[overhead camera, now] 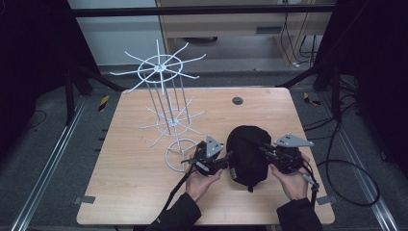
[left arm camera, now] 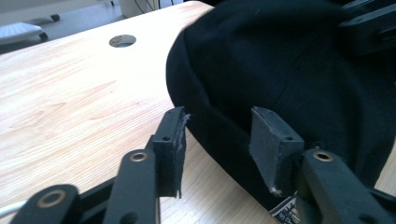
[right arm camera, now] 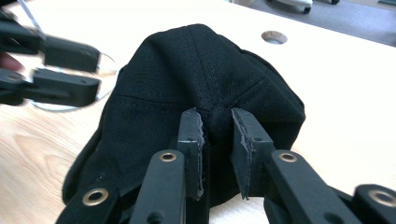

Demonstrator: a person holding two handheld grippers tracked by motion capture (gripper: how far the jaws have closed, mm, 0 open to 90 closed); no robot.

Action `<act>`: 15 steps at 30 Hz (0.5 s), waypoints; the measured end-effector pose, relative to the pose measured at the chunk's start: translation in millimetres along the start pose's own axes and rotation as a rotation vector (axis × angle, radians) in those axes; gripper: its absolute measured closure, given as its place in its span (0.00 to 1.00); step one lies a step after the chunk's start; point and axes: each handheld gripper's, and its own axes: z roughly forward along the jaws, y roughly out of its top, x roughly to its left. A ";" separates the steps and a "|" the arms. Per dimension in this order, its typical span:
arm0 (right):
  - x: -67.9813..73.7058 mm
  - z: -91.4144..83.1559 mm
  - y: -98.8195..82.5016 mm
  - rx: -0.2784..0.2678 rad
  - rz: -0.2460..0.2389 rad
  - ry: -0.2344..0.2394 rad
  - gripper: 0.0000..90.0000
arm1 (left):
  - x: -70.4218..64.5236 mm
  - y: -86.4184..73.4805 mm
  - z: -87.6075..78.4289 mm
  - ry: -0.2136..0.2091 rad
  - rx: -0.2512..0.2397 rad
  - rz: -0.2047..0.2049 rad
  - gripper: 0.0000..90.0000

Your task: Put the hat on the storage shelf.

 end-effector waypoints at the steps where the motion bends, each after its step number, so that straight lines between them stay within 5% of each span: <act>1: 0.0 0.0 0.0 0.000 0.000 0.000 0.82 | 0.0 -0.6 -1.5 0.004 0.003 0.006 0.60; 9: 11.0 24.3 -8.2 -0.040 -0.010 0.046 0.80 | 2.7 -13.0 -32.1 0.018 0.029 0.069 0.54; 15: 22.9 34.7 -3.7 -0.037 -0.043 0.079 0.79 | 4.9 -27.2 -57.8 0.001 0.044 0.074 0.50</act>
